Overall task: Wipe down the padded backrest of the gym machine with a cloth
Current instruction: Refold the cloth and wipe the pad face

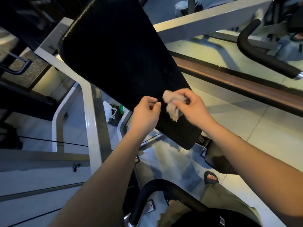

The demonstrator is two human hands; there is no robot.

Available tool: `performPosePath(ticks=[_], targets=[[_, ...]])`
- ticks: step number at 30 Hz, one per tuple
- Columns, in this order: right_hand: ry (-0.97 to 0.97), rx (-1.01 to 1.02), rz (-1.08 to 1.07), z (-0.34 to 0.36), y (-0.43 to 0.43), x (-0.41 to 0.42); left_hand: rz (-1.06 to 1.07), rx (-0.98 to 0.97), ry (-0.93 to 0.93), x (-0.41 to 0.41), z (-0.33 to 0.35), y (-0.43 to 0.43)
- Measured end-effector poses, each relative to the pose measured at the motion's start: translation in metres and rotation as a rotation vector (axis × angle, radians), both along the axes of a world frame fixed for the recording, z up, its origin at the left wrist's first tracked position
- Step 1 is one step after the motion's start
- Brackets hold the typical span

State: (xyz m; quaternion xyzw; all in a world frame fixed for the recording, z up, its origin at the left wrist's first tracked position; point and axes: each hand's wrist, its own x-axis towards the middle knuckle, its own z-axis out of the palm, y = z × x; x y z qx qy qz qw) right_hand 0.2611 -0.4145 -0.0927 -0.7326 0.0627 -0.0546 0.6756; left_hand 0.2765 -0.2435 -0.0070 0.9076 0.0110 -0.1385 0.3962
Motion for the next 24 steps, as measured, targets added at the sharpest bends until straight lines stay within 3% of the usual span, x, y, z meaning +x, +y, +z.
performPosePath(ticks=[4, 8, 14, 19, 21, 24], targets=[[-0.025, -0.022, -0.225, 0.002, -0.017, 0.061, -0.131, 0.321, -0.330, 0.014, 0.025, 0.016], [-0.148, -0.238, -0.279, 0.006, -0.006, 0.113, -0.236, 0.759, -0.693, 0.022, 0.025, 0.043], [-0.260, -0.387, -0.324, -0.026, 0.043, 0.096, -0.434, 1.069, -0.653, 0.015, 0.009, 0.075], [-0.294, -0.474, 0.027, -0.069, 0.053, 0.032, -0.441, 1.148, -0.654, 0.018, 0.003, 0.075], [-0.235, -0.419, -0.061, -0.066, 0.038, 0.048, -0.442, 1.172, -0.663, 0.019, 0.000, 0.076], [-0.121, -0.299, -0.390, -0.038, 0.015, 0.091, -0.444, 1.203, -0.669, 0.019, -0.002, 0.080]])
